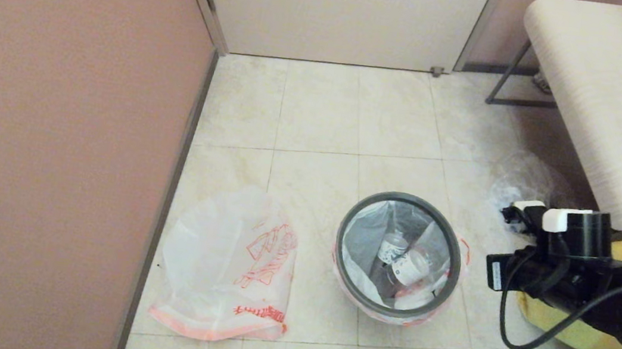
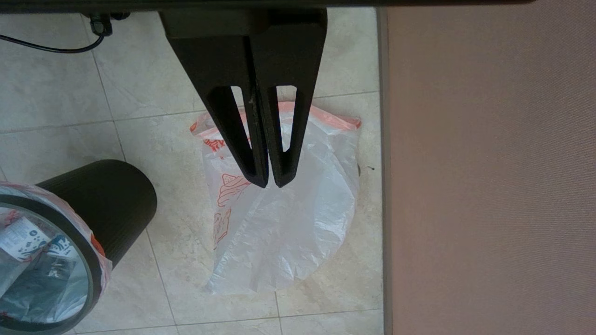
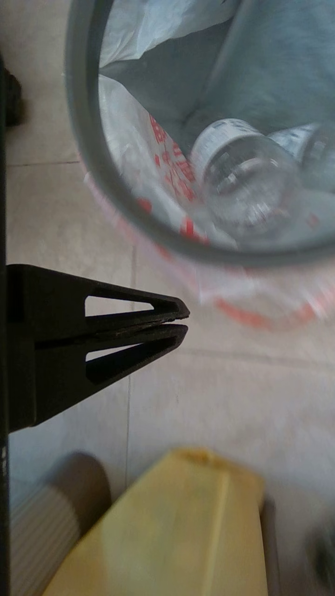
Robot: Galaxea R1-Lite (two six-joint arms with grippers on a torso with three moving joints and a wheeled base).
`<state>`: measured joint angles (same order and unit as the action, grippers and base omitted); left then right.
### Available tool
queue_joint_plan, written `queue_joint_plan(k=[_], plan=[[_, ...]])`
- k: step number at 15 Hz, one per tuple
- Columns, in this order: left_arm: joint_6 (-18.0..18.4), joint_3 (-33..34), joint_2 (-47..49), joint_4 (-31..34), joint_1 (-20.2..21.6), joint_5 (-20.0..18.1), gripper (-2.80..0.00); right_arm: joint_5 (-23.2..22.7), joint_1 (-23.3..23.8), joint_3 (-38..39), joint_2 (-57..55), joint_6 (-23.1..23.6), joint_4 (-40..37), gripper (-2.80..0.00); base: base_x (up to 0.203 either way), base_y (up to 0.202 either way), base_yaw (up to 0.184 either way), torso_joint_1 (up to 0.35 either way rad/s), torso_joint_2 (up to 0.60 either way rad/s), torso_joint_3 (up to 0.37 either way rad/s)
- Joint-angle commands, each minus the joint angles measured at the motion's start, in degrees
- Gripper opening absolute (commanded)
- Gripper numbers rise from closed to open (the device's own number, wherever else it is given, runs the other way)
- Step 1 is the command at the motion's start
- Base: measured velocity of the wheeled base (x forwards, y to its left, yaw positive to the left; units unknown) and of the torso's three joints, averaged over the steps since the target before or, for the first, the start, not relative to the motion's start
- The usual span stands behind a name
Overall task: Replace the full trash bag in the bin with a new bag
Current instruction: Place the trash can ring on the floor
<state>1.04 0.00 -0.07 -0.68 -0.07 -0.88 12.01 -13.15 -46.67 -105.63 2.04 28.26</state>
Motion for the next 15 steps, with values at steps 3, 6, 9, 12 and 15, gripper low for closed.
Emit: queue_joint_plan(k=[3,6,9,12,15], plan=[[0.06,0.26,0.07,-0.02,-0.01,0.00,-2.80,0.10,-3.27,-4.58,-7.93,0.23,-0.31,-2.80,0.000,0.000,0.000,0.000,0.00,0.000],[0.10,0.26,0.07,-0.02,-0.01,0.00,-2.80,0.20,-4.16,-6.98,-9.20,0.43,-1.02,0.00,0.000,0.000,0.000,0.000,0.00,0.000],[0.02,0.26,0.07,-0.02,-0.01,0.00,-2.80,0.21,-3.94,-9.18,-11.51,0.26,-0.90,0.00,0.000,0.000,0.000,0.000,0.00,0.000],[0.02,0.26,0.07,-0.02,-0.01,0.00,-2.80,0.29,-3.72,-11.36,-14.76,0.16,-0.76,0.00,0.000,0.000,0.000,0.000,0.00,0.000],[0.02,0.26,0.07,-0.02,-0.01,0.00,-2.80,0.36,-3.72,-13.15,-16.00,0.25,-0.75,-2.80,0.000,0.000,0.000,0.000,0.00,0.000]])
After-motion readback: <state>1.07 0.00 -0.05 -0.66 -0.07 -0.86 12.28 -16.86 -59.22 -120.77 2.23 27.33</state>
